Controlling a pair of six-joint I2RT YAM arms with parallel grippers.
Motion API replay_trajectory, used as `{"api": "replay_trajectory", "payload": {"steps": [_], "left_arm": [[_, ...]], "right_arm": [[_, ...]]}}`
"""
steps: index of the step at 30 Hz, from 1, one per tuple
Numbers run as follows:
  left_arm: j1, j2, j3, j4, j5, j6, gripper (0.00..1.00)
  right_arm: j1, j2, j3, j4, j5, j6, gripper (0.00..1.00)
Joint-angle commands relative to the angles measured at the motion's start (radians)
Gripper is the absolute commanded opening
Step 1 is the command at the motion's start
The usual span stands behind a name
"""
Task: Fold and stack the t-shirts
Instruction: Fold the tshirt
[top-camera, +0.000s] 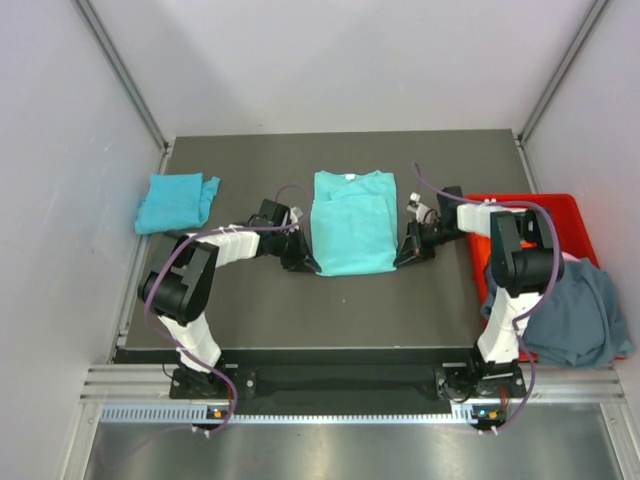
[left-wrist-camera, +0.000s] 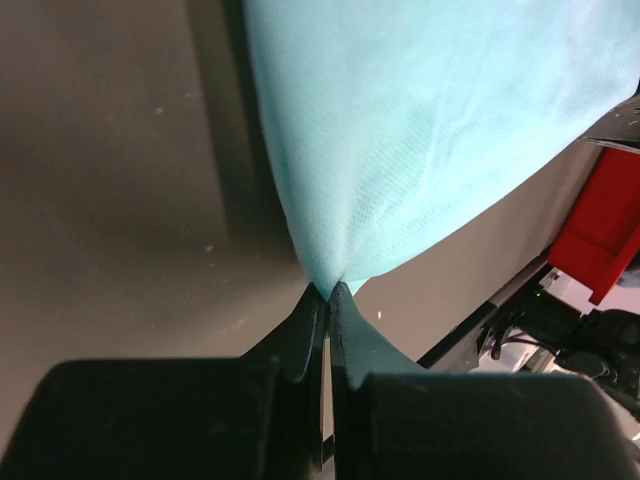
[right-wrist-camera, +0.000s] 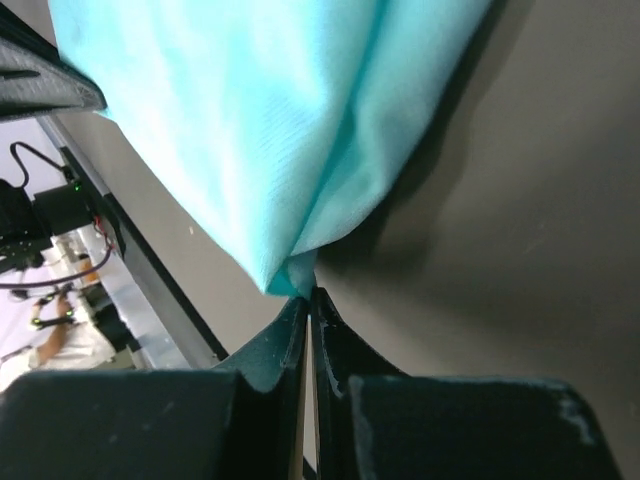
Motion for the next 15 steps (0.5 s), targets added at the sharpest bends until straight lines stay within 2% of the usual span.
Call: {"api": "replay_trajectory", "payload": {"steps": [1,8,15], "left_arm": [[0.008,-0.083,0.09,-0.035,-0.014,0.062,0.0],[0.011,-0.131,0.209,-0.108,-0.018,0.121,0.0],[0.013,-0.169,0.21,-0.148,0.01,0.112,0.0]], "right_arm": [[0.005,-0.152,0.008,0.051,0.007,-0.02,0.0],[0.005,-0.292,0.034,0.045,-0.011,0.02,0.0],[0.006,-0.341,0.013,0.036,-0.022,0.043,0.0]]}}
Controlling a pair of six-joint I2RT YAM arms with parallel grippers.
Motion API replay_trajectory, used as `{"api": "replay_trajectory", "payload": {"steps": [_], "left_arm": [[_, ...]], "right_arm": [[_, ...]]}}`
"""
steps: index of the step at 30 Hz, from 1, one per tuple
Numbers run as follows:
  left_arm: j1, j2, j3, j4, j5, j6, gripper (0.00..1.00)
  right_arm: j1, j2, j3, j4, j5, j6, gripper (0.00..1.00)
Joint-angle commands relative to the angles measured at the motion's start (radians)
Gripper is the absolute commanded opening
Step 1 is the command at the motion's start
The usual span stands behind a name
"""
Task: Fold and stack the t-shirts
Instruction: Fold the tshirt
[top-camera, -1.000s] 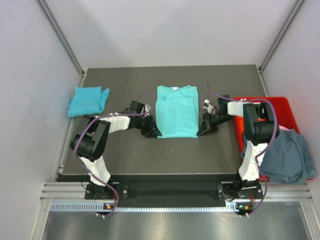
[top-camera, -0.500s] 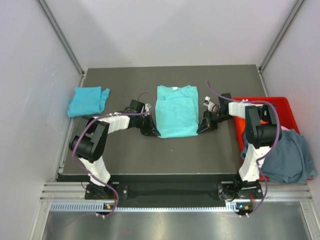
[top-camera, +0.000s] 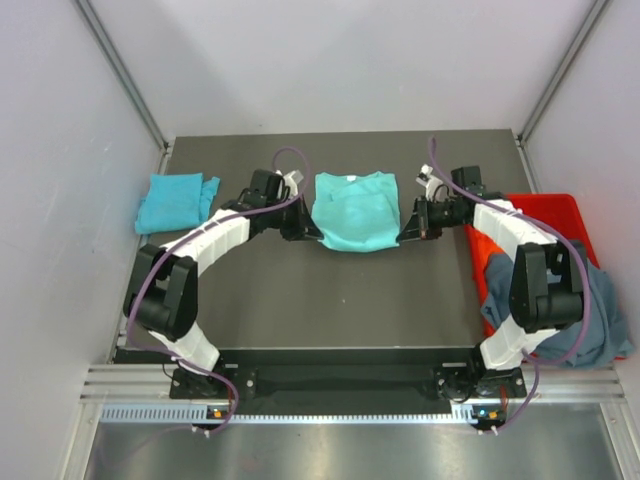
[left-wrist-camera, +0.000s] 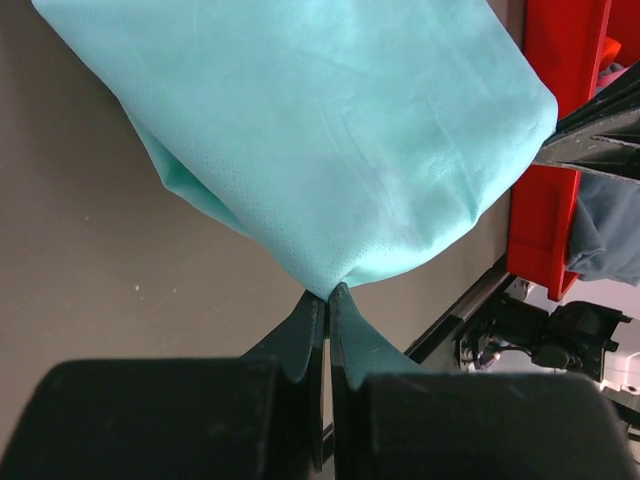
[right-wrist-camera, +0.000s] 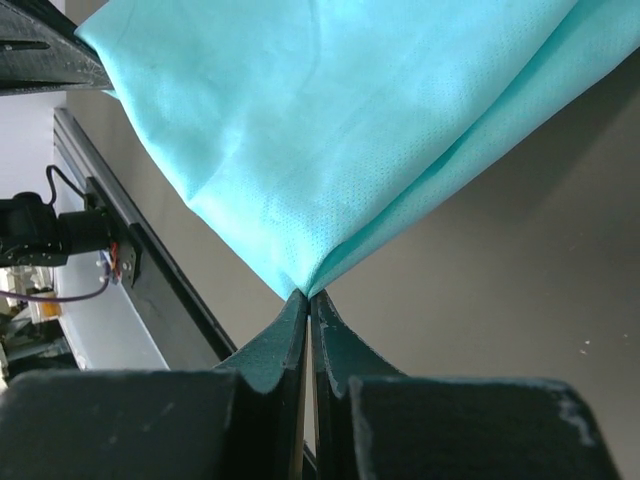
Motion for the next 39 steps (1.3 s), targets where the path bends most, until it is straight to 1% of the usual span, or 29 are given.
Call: {"api": "replay_trajectory", "payload": {"steps": [1,5,8,13,19,23,24,25,28,31,35,39], "left_arm": [[0.004,-0.049,0.002,-0.042,0.024,0.009,0.0],[0.005,-0.071,-0.018,-0.045,0.033,-0.01,0.0],[0.019,-0.06,0.023,-0.052,0.028,-0.002,0.0],[0.048,0.021,0.097,-0.065,0.027,0.007,0.0],[0.083,0.17,0.213,-0.084,0.039,0.036,0.0],[0.085,0.268,0.356,-0.119,0.039,0.091,0.0],[0.085,0.315,0.386,-0.128,0.042,0.099,0.0],[0.086,0.334,0.438,-0.133,0.045,0.113,0.0],[0.086,0.397,0.509,-0.14,0.041,0.134,0.0],[0.086,0.452,0.618,-0.163,0.038,0.16,0.0],[0.086,0.501,0.69,-0.168,0.024,0.174,0.0],[0.088,0.536,0.73,-0.162,0.004,0.174,0.0]], "right_arm": [[0.006,-0.046,0.001,0.011,-0.028,0.008,0.0],[0.006,-0.084,-0.011,0.013,-0.029,0.01,0.0],[0.006,-0.095,0.006,0.016,-0.025,0.013,0.0],[0.005,-0.008,0.076,0.025,-0.029,0.02,0.0],[0.006,0.15,0.206,0.088,-0.028,0.073,0.0],[0.005,0.236,0.3,0.126,-0.014,0.088,0.0],[0.005,0.25,0.332,0.131,-0.011,0.094,0.0],[0.005,0.264,0.345,0.146,-0.006,0.1,0.0],[0.005,0.296,0.375,0.197,0.0,0.129,0.0],[0.003,0.31,0.386,0.259,0.005,0.171,0.0],[0.0,0.34,0.411,0.315,0.017,0.221,0.0],[-0.006,0.382,0.444,0.375,0.032,0.263,0.0]]}}
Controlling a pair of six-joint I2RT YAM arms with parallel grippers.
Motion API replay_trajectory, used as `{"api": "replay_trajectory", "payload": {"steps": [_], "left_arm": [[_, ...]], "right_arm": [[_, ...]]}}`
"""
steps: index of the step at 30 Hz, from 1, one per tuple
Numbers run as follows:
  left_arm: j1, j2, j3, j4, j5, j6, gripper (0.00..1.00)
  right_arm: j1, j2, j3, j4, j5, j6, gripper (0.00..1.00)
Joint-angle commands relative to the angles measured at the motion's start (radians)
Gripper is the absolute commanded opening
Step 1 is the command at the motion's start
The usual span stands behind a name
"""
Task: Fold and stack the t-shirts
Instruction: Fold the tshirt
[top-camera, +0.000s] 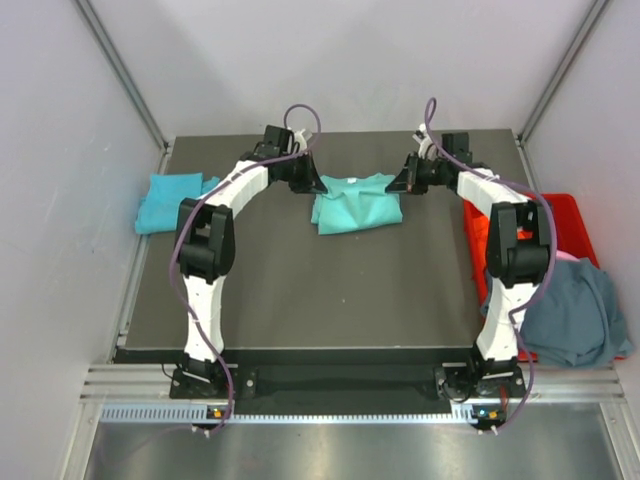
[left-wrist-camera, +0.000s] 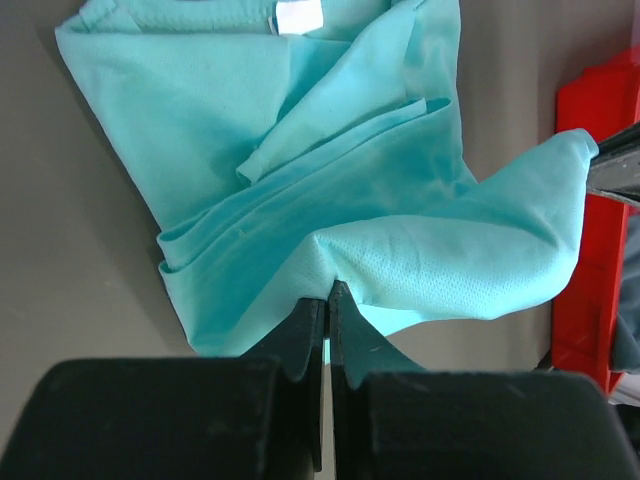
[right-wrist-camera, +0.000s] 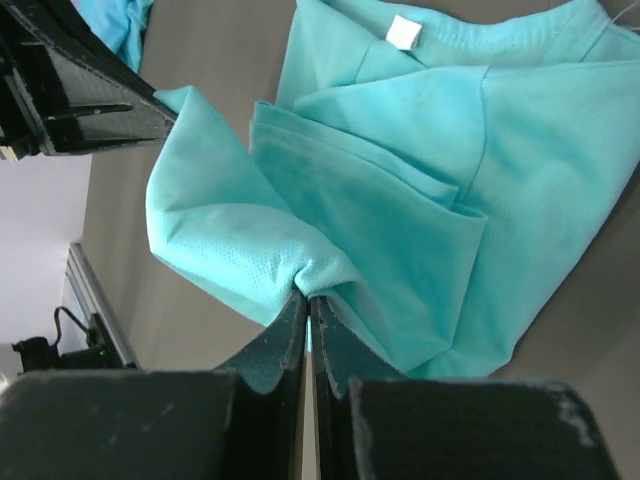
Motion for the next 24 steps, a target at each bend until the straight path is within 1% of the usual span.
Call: {"api": "replay_trajectory", "payload": {"steps": [1,6,11,14,24], "left_arm": [[0.005,0.025,0.064,0.004,-0.017,0.029,0.0],[0.017,0.093,0.123,0.017,-0.043,0.035,0.0],[0.024,0.147,0.193,0.018,-0.098,0.042,0.0],[0.03,0.173,0.232,0.014,-0.152,0.053,0.0],[0.037,0.216,0.322,0.053,-0.173,0.073,0.0]], "right_arm": [[-0.006,0.037,0.073,0.128,0.018,0.06,0.0],[-0.009,0.136,0.174,0.132,0.038,0.072,0.0],[-0.026,0.218,0.24,0.155,0.053,0.106,0.0],[-0.033,0.238,0.271,0.156,0.056,0.112,0.0],[-0.05,0.28,0.323,0.158,0.067,0.118,0.0]]}}
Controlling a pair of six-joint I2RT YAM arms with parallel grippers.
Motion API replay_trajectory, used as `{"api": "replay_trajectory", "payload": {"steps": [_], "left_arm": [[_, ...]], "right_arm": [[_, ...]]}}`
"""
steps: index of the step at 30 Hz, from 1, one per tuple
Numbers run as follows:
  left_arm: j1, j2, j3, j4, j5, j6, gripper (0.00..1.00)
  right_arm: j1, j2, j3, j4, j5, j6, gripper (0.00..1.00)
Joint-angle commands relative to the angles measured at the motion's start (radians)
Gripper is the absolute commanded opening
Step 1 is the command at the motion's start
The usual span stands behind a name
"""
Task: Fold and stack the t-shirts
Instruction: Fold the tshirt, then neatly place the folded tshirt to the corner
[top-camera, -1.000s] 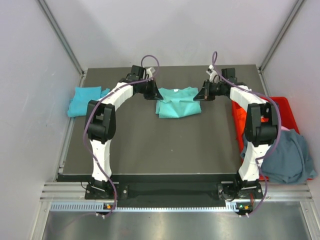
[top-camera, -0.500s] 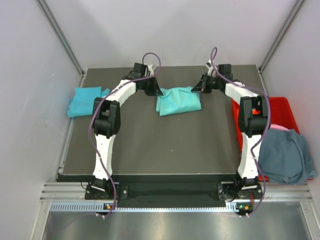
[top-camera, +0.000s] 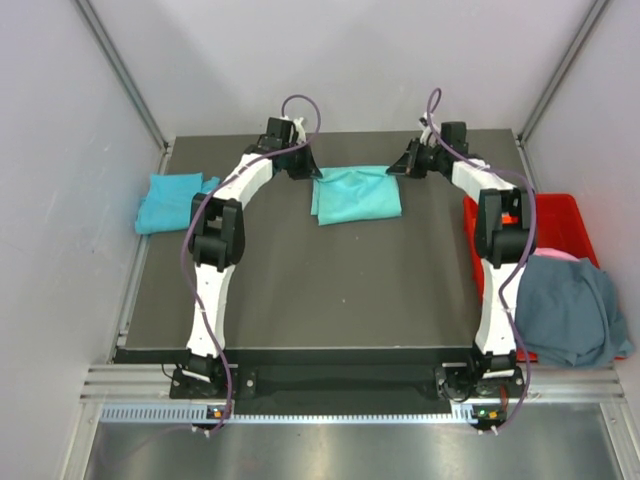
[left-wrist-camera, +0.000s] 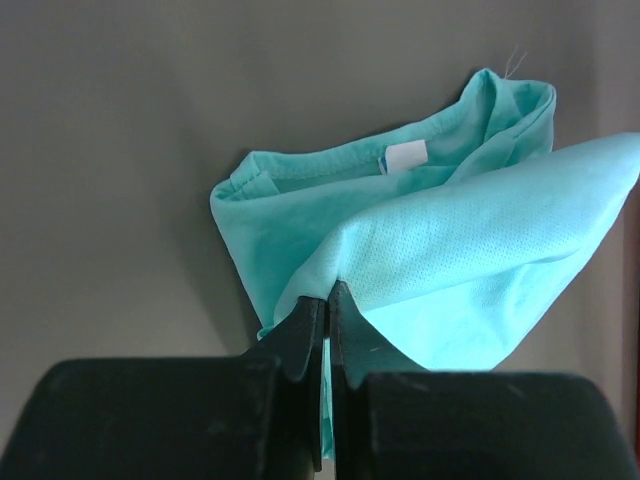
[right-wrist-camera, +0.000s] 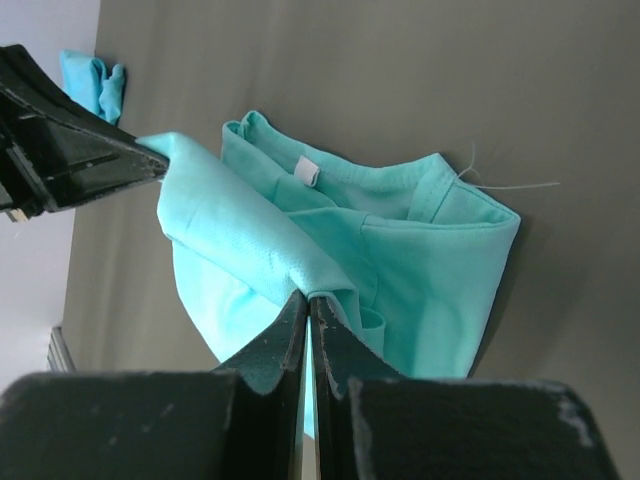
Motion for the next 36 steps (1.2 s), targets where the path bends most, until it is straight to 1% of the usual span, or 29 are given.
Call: {"api": "replay_trajectory", "payload": {"steps": [1,2,4,5,6,7,8,9,10,11,13,14,16,17,21,25,27,29,31,33,36], "left_arm": [[0.009,0.004,0.059,0.051,-0.027,0.041,0.0],[0.011,0.008,0.062,0.051,-0.028,0.047,0.0],[0.009,0.014,0.074,0.05,-0.037,0.068,0.13],[0.009,0.013,0.076,0.041,-0.054,0.07,0.23],[0.009,0.008,0.079,0.034,-0.071,0.07,0.42],[0.009,0.001,0.077,0.031,-0.096,0.076,0.48],[0.011,-0.022,0.074,0.027,-0.111,0.076,0.52],[0.011,-0.039,0.066,0.031,-0.119,0.076,0.54],[0.012,-0.062,0.027,0.045,-0.122,0.076,0.57],[0.014,-0.114,-0.002,0.066,-0.125,0.071,0.58],[0.017,-0.166,-0.091,0.112,-0.128,0.047,0.61],[0.017,-0.209,-0.119,0.123,-0.117,0.039,0.62],[0.017,-0.246,-0.211,0.154,-0.087,0.016,0.62],[0.017,-0.275,-0.24,0.16,-0.073,0.012,0.64],[0.017,-0.314,-0.375,0.189,-0.036,0.005,0.72],[0.023,-0.311,-0.428,0.226,-0.002,0.004,0.75],[0.04,-0.291,-0.428,0.249,0.021,-0.004,0.8],[0.057,-0.263,-0.421,0.251,0.05,-0.024,0.82],[0.064,-0.256,-0.426,0.257,0.051,-0.028,0.83],[0.072,-0.243,-0.426,0.264,0.058,-0.031,0.83],[0.083,-0.211,-0.412,0.286,0.101,-0.054,0.83]], "right_arm": [[-0.014,0.025,0.06,0.045,0.015,0.004,0.0],[-0.014,0.037,0.076,0.045,0.017,0.007,0.0],[-0.015,0.053,0.09,0.045,0.023,0.007,0.01],[-0.015,0.056,0.094,0.045,0.034,0.001,0.18],[-0.012,0.05,0.093,0.041,0.043,-0.008,0.29],[-0.019,0.039,0.088,0.042,0.061,-0.022,0.34],[-0.02,0.003,0.065,0.045,0.072,-0.051,0.43],[-0.023,-0.021,0.047,0.065,0.083,-0.065,0.46],[-0.031,-0.048,0.024,0.08,0.098,-0.074,0.49],[-0.034,-0.102,0.001,0.096,0.103,-0.091,0.52],[-0.042,-0.151,-0.056,0.105,0.11,-0.108,0.53],[-0.043,-0.192,-0.09,0.102,0.11,-0.124,0.54],[-0.045,-0.234,-0.131,0.096,0.107,-0.138,0.54],[-0.045,-0.269,-0.171,0.093,0.104,-0.157,0.54],[-0.045,-0.294,-0.231,0.035,0.08,-0.201,0.54],[-0.046,-0.276,-0.266,0.034,-0.004,-0.201,0.52],[-0.045,-0.245,-0.271,0.065,-0.053,-0.157,0.52],[-0.042,-0.201,-0.25,0.071,-0.1,-0.111,0.52],[-0.039,-0.173,-0.239,0.089,-0.148,-0.077,0.52],[-0.037,-0.156,-0.243,0.132,-0.161,-0.037,0.52],[-0.029,-0.148,-0.243,0.158,-0.178,-0.03,0.52]]}}
